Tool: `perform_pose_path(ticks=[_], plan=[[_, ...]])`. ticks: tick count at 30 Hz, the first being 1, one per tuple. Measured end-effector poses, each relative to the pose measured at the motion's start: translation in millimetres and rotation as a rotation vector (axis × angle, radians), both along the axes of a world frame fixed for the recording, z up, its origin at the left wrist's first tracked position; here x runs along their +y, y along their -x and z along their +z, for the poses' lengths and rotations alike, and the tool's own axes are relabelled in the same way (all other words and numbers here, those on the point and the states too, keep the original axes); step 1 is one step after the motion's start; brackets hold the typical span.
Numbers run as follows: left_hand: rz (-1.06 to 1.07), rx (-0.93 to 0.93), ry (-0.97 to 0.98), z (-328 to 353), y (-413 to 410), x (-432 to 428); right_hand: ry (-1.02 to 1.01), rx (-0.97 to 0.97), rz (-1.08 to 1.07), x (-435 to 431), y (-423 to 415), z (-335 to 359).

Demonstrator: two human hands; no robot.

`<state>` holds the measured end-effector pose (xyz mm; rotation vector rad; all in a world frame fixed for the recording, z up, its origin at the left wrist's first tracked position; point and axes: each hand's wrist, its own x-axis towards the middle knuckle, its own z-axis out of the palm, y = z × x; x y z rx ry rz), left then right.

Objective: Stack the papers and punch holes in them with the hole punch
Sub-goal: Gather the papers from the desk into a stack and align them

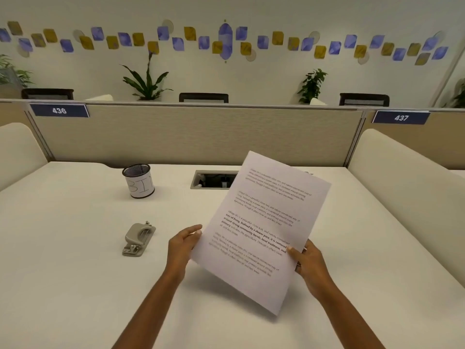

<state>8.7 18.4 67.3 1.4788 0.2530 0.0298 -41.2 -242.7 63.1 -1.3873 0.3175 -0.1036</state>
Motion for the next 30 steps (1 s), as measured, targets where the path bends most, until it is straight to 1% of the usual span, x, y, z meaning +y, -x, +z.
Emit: perform_pose_path(ticks=[1, 4, 7, 10, 12, 14, 17, 22, 27, 30], plan=[[-0.053, -0.010, -0.062, 2, -2, 1, 0.030, -0.011, 0.023, -2, -1, 1], [-0.184, -0.076, -0.129, 11, -7, -1, 0.126, -0.063, 0.049, -3, -5, 6], [-0.160, -0.182, -0.157, 20, -13, -4, 0.197, -0.156, 0.056, 1, -10, 14], [-0.131, -0.282, -0.119, 29, -18, -5, 0.274, -0.253, 0.027, 6, -16, 23], [-0.126, -0.314, -0.105, 30, -21, -4, 0.312, -0.301, 0.012, 8, -20, 27], [-0.119, -0.311, -0.111, 26, -23, -2, 0.323, -0.318, 0.016, 10, -22, 26], [-0.107, -0.278, -0.132, 17, -24, 0, 0.335, -0.291, 0.018, 12, -25, 21], [-0.106, -0.334, -0.178, 19, -21, 4, 0.341, -0.311, -0.023, 15, -26, 18], [-0.123, -0.296, -0.160, 11, -21, 5, 0.322, -0.282, 0.032, 15, -27, 14], [-0.116, -0.256, -0.097, 5, -22, 7, 0.315, -0.239, 0.051, 15, -27, 7]])
